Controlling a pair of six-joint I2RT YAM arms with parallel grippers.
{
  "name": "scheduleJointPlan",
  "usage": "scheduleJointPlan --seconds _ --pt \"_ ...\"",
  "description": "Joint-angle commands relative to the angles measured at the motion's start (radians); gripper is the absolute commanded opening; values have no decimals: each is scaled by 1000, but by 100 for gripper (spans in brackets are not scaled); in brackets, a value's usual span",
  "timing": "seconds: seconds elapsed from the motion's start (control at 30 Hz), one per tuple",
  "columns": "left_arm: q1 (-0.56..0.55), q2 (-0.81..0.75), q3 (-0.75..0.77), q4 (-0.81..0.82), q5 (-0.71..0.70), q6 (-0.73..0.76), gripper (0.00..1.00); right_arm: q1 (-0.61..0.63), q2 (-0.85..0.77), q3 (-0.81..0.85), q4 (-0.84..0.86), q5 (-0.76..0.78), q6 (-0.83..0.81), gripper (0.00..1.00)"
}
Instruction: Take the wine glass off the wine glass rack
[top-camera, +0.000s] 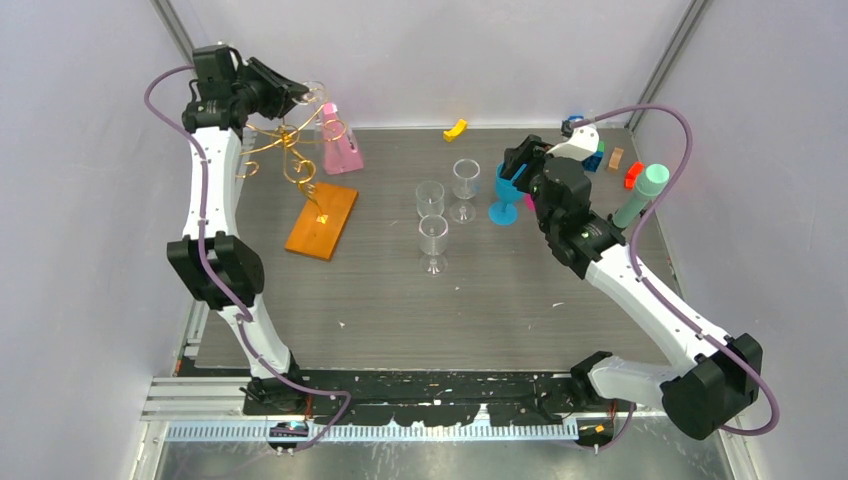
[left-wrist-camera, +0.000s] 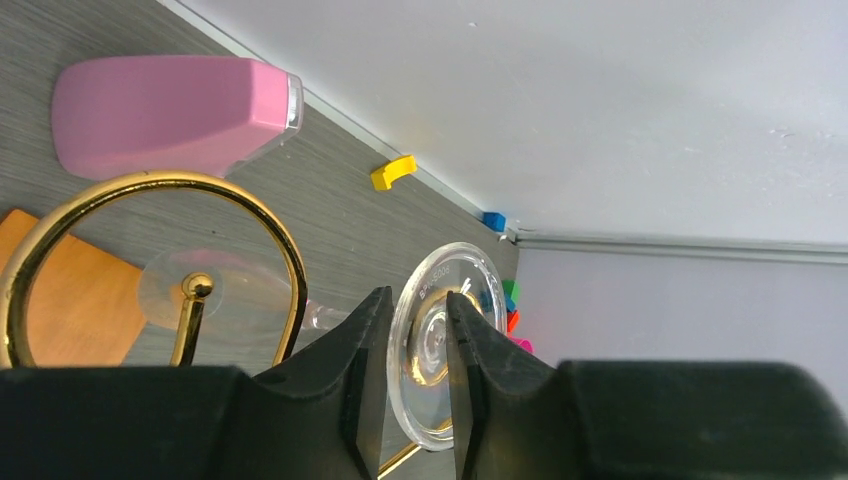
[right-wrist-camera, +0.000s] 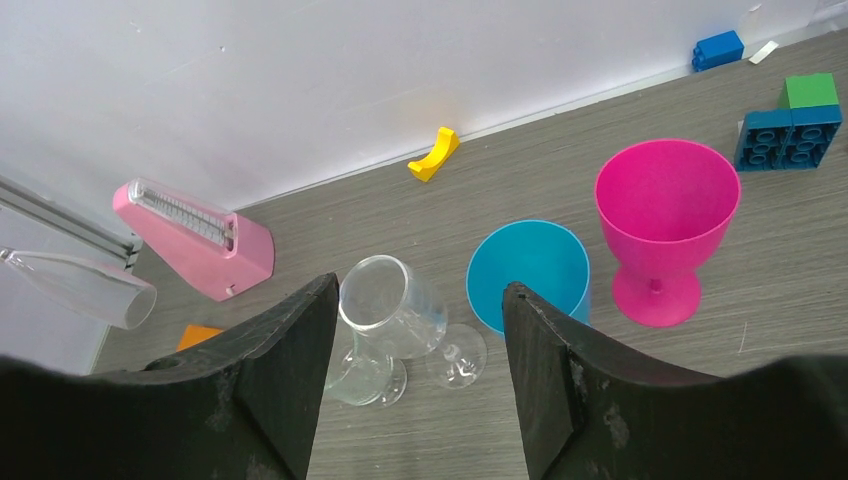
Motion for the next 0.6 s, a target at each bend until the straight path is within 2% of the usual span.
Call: scheduleJointPlan --seconds 0.0,0.4,0.47,0.57 --pt "12 -41 -19 79 15 5 27 -4 5 40 60 0 -13 66" --pt "12 -85 -26 63 -11 68 24 -4 13 47 55 -17 -1 66" --pt "12 -90 -27 64 -9 70 19 -5 11 45 55 -19 2 66" --pt "12 -95 -26 69 -4 66 6 -5 6 41 51 -19 7 66"
